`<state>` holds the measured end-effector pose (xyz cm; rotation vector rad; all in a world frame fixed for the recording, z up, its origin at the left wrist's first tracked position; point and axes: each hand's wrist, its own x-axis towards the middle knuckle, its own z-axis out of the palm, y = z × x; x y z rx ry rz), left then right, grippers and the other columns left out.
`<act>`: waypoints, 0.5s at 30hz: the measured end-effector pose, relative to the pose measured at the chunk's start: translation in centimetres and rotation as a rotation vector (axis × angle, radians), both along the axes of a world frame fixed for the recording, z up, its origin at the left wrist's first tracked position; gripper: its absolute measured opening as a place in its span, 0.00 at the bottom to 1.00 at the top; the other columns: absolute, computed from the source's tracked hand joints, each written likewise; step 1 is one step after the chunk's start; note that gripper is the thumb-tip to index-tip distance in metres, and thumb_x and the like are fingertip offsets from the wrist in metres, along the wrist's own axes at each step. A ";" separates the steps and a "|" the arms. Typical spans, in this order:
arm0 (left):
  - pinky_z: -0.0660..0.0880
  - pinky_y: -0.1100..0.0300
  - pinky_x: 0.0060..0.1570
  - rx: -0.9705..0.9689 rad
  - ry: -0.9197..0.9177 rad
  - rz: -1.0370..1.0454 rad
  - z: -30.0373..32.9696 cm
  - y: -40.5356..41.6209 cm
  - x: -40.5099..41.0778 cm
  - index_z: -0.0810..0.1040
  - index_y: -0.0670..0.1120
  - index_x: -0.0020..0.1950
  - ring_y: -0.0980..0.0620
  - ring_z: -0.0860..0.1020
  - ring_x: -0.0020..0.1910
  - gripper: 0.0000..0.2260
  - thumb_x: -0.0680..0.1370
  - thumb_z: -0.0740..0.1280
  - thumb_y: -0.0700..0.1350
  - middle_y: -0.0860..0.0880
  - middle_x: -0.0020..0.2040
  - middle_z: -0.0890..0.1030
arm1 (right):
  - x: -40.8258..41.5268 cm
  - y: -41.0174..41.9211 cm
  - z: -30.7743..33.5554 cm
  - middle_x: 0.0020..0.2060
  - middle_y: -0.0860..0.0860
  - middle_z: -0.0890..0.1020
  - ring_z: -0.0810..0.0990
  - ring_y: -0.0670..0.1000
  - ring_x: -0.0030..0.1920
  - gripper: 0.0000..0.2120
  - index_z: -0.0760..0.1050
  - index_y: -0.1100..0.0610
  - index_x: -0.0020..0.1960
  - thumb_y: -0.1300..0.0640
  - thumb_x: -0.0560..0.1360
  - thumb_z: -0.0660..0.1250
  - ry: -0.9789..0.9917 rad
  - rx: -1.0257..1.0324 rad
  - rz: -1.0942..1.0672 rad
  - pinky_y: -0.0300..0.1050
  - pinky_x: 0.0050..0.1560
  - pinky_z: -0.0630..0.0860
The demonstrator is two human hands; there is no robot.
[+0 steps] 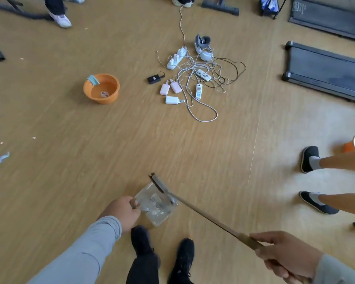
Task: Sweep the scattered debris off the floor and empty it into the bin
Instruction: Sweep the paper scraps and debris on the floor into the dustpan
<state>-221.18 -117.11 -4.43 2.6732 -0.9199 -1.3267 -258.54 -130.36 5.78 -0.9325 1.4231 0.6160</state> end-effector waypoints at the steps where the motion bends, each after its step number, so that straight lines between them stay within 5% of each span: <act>1: 0.70 0.59 0.33 0.000 0.007 0.002 0.2 0.2 0.7 0.76 0.51 0.42 0.50 0.77 0.34 0.09 0.80 0.63 0.50 0.51 0.36 0.79 | 0.6 -0.3 0.6 0.32 0.58 0.78 0.69 0.51 0.26 0.17 0.76 0.48 0.63 0.62 0.78 0.67 -0.003 -0.017 -0.003 0.41 0.26 0.64; 6: 0.75 0.58 0.43 0.003 0.014 0.086 1.3 -1.3 6.2 0.81 0.48 0.51 0.49 0.81 0.43 0.08 0.79 0.65 0.49 0.49 0.44 0.83 | 7.0 -2.5 0.2 0.28 0.55 0.75 0.66 0.50 0.23 0.17 0.74 0.45 0.65 0.60 0.79 0.65 0.074 -0.235 0.020 0.40 0.24 0.62; 10: 0.79 0.56 0.49 -0.008 0.051 0.213 0.8 -3.6 9.9 0.80 0.48 0.58 0.46 0.82 0.49 0.11 0.77 0.67 0.49 0.48 0.51 0.85 | 15.1 -6.9 -4.1 0.26 0.52 0.71 0.67 0.50 0.21 0.19 0.73 0.58 0.72 0.60 0.81 0.61 0.120 -0.321 0.061 0.38 0.20 0.63; 15: 0.74 0.58 0.38 -0.034 0.055 0.240 -1.1 -6.8 12.0 0.77 0.52 0.45 0.50 0.80 0.39 0.01 0.77 0.68 0.47 0.52 0.40 0.81 | 24.0 -10.9 -9.7 0.37 0.53 0.79 0.75 0.55 0.31 0.20 0.75 0.53 0.67 0.62 0.78 0.56 0.173 -0.440 0.325 0.42 0.28 0.71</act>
